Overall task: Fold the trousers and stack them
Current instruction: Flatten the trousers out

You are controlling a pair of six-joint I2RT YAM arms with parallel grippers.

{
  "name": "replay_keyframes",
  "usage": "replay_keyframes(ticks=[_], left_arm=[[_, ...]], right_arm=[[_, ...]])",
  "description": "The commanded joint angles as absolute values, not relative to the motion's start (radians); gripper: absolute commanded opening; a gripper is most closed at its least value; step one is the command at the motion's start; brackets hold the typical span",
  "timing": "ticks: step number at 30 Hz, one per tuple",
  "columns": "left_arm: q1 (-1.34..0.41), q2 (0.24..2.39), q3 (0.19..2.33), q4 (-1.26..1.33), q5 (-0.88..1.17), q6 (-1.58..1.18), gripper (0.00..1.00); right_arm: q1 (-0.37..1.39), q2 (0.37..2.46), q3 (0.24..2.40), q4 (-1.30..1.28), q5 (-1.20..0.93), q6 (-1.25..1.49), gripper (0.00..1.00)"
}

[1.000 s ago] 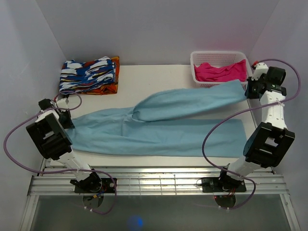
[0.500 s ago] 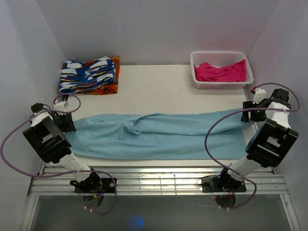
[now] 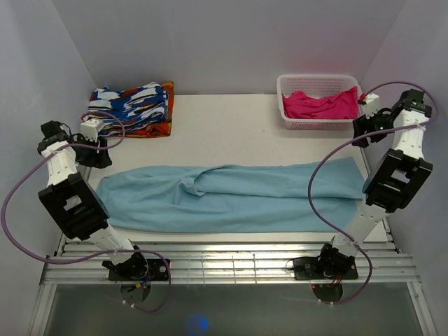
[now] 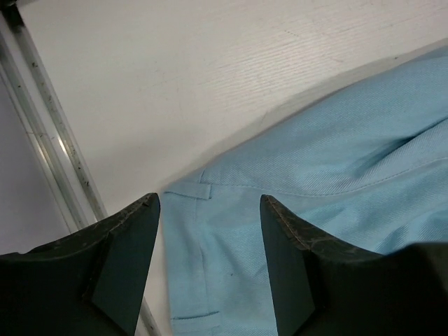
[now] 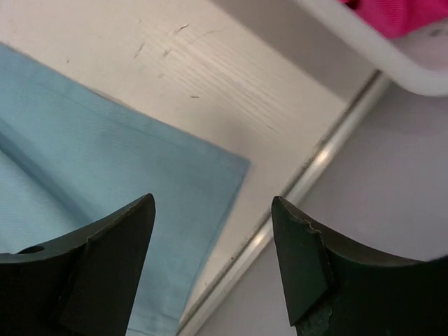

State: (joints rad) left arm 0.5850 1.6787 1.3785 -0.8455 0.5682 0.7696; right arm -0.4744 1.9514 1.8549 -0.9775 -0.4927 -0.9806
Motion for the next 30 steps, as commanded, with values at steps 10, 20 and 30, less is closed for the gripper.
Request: replay_keyframes(ticks=[10, 20, 30], left_arm=[[0.545, 1.841, 1.532, -0.928, 0.566, 0.706, 0.73], [0.545, 1.968, 1.655, -0.956, 0.520, 0.725, 0.73], [0.531, 2.221, 1.916, -1.104, 0.551, 0.833, 0.72]], right_arm=[[-0.358, 2.088, 1.694, -0.962, -0.356, -1.414, 0.77], [-0.308, 2.120, 1.540, -0.911, -0.236, -1.649, 0.70], [-0.295, 2.004, 1.424, -0.844, -0.216, -1.628, 0.08]])
